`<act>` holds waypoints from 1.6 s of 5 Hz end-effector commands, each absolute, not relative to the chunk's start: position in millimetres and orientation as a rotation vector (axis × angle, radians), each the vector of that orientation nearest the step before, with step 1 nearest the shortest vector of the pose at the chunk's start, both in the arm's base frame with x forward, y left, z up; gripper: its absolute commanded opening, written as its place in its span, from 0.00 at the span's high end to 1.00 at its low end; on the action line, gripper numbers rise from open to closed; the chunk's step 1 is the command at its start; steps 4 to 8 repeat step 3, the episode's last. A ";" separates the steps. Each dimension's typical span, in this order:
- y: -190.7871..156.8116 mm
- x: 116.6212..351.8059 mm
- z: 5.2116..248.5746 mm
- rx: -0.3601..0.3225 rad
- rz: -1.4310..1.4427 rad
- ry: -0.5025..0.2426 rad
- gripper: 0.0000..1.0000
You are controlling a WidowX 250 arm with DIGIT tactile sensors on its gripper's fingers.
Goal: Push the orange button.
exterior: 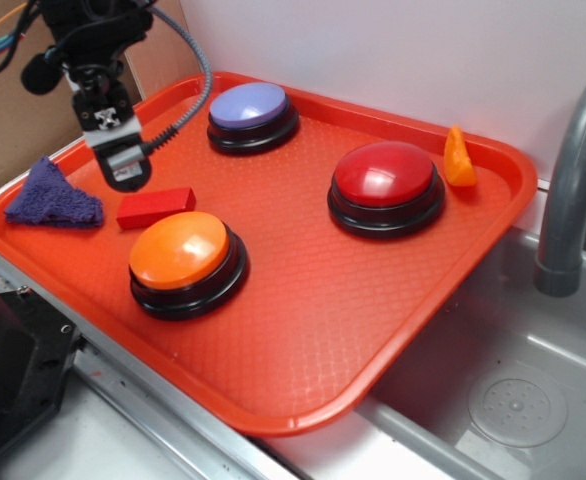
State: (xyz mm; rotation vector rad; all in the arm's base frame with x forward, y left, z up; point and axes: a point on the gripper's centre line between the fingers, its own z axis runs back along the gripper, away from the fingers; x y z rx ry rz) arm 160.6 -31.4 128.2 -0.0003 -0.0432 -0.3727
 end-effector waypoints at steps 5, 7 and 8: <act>-31.2 166.9 162.3 0.007 -0.365 -0.136 0.00; -31.2 166.9 162.3 0.007 -0.365 -0.136 0.00; -31.2 166.9 162.3 0.007 -0.365 -0.136 0.00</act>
